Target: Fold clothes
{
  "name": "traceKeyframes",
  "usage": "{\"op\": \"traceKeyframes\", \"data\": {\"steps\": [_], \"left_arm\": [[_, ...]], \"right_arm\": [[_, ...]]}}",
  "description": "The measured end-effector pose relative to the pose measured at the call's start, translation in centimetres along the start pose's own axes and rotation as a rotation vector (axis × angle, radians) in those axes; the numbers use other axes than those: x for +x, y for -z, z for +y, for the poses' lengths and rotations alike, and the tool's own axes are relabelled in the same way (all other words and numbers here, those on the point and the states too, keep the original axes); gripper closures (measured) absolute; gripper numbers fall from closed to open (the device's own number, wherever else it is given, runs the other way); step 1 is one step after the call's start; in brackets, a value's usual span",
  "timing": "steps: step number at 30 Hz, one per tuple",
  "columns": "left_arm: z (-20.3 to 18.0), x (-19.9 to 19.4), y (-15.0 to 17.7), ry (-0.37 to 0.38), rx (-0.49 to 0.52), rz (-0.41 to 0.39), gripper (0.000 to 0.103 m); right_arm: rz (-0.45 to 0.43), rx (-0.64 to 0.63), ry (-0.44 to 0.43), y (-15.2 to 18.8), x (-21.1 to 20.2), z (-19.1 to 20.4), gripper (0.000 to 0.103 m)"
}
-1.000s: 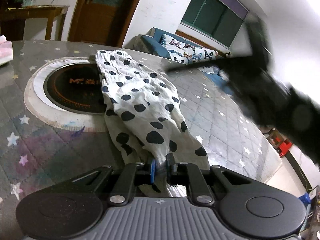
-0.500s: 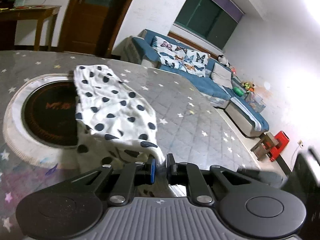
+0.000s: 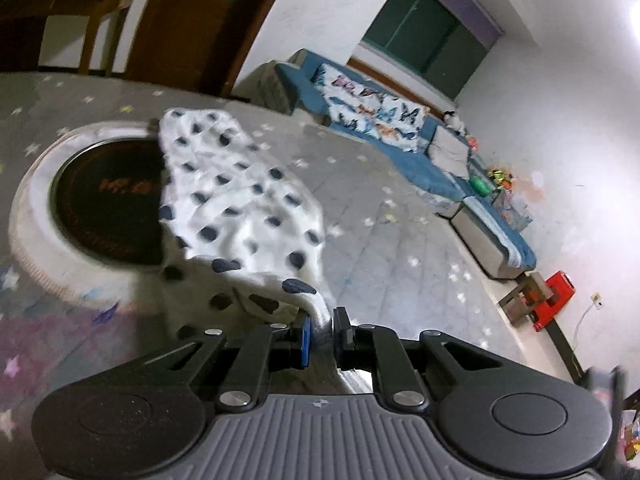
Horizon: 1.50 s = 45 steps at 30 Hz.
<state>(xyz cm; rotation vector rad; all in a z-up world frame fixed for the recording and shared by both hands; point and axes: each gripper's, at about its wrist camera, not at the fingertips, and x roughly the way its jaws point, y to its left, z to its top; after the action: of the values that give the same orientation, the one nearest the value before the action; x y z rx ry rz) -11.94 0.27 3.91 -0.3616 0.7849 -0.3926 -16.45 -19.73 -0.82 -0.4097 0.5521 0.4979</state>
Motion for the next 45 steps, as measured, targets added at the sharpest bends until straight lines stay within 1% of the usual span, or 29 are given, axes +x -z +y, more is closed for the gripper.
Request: {"op": "traceKeyframes", "data": {"steps": [2,5,7,11,14,17,19,21,24,26,28,29,32,34,37,45], "left_arm": [[1.1,0.3,1.2,-0.023,0.003,0.032,0.090],[2.3,1.1,3.1,-0.072,0.010,0.092,0.090],[2.7,1.2,4.0,-0.095,0.024,0.111,0.089],[2.6,0.0,4.4,-0.121,0.073,0.093,0.088],[1.6,-1.7,3.6,-0.135,0.135,0.045,0.089],[0.3,-2.9,2.5,-0.122,0.194,-0.018,0.089],[-0.3,-2.7,1.7,-0.108,0.215,-0.047,0.089],[-0.7,-1.9,0.9,-0.093,0.230,-0.065,0.089],[-0.6,0.8,-0.3,-0.067,0.227,-0.052,0.089],[-0.5,2.7,-0.7,-0.063,0.240,-0.039,0.090],[-0.2,4.7,-0.9,-0.067,0.261,-0.013,0.090],[0.0,5.7,-0.9,-0.077,0.268,0.006,0.090],[1.2,7.7,-0.3,-0.108,0.269,0.065,0.090],[1.8,8.0,0.1,-0.103,0.264,0.072,0.090],[2.1,7.9,0.2,-0.096,0.254,0.074,0.090],[1.3,6.6,1.7,-0.057,0.277,0.099,0.090]], "right_arm": [[0.018,-0.005,0.011,0.5,-0.4,-0.4,0.036],[0.053,-0.011,0.006,1.0,-0.5,-0.9,0.036],[0.068,-0.020,-0.025,1.2,-0.8,-1.0,0.036],[0.089,-0.030,-0.129,1.1,-2.2,-1.8,0.036],[0.083,0.027,-0.180,0.1,-3.3,-3.4,0.036],[0.052,0.097,-0.202,-1.2,-3.7,-5.0,0.036],[0.025,0.127,-0.204,-1.9,-3.2,-5.7,0.036],[0.003,0.140,-0.219,-2.5,-2.2,-5.8,0.041],[-0.005,0.151,-0.259,-3.1,-0.5,-5.4,0.047],[-0.004,0.144,-0.280,-3.4,0.9,-4.9,0.050],[-0.005,0.124,-0.300,-3.4,2.2,-4.2,0.054],[-0.002,0.115,-0.309,-3.4,2.8,-3.9,0.054],[0.042,0.095,-0.323,-2.9,4.5,-3.3,0.059],[0.065,0.088,-0.323,-2.3,5.2,-3.2,0.059],[0.085,0.121,-0.351,-1.8,5.1,-3.9,0.059],[0.132,0.138,-0.394,-0.9,3.6,-4.5,0.059]]}}
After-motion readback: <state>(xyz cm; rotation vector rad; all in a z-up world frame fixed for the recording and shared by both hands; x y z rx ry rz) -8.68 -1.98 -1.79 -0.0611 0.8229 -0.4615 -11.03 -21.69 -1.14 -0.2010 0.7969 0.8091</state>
